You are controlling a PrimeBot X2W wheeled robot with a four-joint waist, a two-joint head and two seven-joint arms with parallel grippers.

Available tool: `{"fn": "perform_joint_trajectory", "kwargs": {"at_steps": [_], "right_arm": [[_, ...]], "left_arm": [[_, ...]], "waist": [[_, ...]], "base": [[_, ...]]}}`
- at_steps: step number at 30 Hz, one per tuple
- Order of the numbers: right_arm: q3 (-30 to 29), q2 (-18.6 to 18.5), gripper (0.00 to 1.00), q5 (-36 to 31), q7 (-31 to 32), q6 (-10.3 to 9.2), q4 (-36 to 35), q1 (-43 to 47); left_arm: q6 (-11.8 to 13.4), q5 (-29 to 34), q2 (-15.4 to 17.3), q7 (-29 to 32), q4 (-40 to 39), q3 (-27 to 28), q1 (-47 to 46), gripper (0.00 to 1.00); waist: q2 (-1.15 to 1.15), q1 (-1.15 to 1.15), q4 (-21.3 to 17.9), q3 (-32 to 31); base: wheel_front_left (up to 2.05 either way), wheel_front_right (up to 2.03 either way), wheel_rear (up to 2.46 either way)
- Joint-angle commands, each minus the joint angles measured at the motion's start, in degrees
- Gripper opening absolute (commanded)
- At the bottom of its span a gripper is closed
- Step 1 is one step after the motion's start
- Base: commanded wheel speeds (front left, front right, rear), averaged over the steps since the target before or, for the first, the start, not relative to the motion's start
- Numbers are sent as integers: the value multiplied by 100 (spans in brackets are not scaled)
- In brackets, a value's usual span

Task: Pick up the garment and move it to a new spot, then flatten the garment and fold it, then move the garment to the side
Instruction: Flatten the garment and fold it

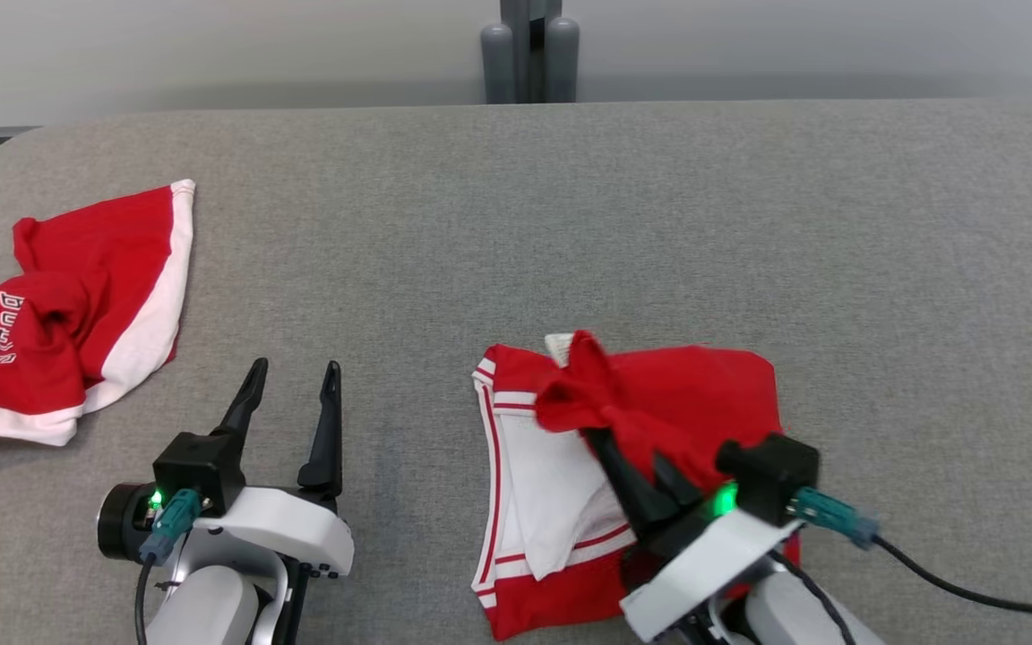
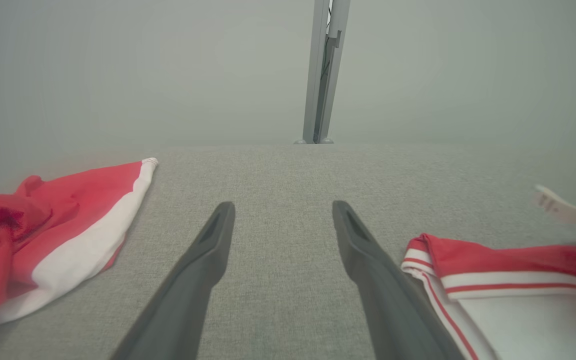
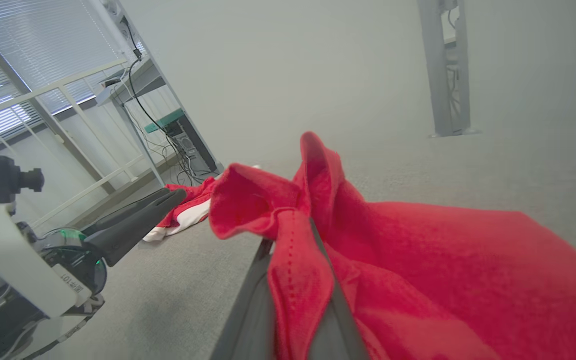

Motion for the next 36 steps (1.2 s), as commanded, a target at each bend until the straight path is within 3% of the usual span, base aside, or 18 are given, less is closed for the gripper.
{"fn": "perform_joint_trajectory", "kwargs": {"at_steps": [1, 10, 11, 12, 13, 18, 24, 29, 31, 32, 34, 36], "right_arm": [[204, -2, 0, 121, -38, -2, 185, -201], [886, 7, 0, 916, -139, -2, 1122, -815], [937, 8, 27, 1053, -143, -2, 1186, -841], [1011, 13, 71, 1132, -146, -2, 1241, -901], [1055, 14, 100, 1216, -150, -2, 1263, -958], [1363, 8, 100, 1675, -158, -2, 1063, -1068], [1416, 7, 100, 1573, -154, -2, 528, -1033], [566, -30, 100, 1133, -154, -2, -206, -645], [-191, -127, 100, 792, -154, -2, -613, -336], [-191, -127, 100, 792, -154, -2, -613, -336], [-880, -233, 100, 514, -154, -2, -855, -74], [-1097, -278, 100, 416, -154, -2, -911, -1]], "left_arm": [[-31, 47, -3, -12, 26, -9, -89, 100], [-133, 131, -121, -11, 135, -110, -219, 100], [-141, 136, -128, -11, 142, -113, -228, 100], [-145, 145, -133, -11, 150, -113, -235, 100], [-156, 149, -135, -11, 162, -115, -237, 100], [-162, 177, -121, -11, 185, -123, -244, 100], [-151, 170, -88, -11, 221, -111, -245, 100], [-124, 138, -59, -11, 206, -107, -203, 100], [-103, 148, -20, -11, 171, -85, -166, 100], [-103, 148, -20, -11, 171, -85, -166, 100], [-59, 112, 9, -11, 131, -45, -115, 100], [-57, 102, 18, -11, 109, -31, -102, 100]], "waist": [[0, 0, 72, 21], [0, 0, 275, 113], [0, 0, 275, 124], [0, 0, 269, 135], [0, 0, 260, 142], [0, 0, 190, 165], [0, 0, 91, 114], [0, 0, 12, 32], [0, 0, -39, -27], [0, 0, -39, -27], [0, 0, -96, -81], [0, 0, -111, -96]], "base": [[0, 0, 0], [0, 0, 0], [0, 0, 0], [0, 0, 0], [0, 0, 0], [0, 0, 0], [0, 0, 0], [0, 0, 0], [0, 0, 0], [0, 0, 0], [0, 0, 0], [0, 0, 0]]}}
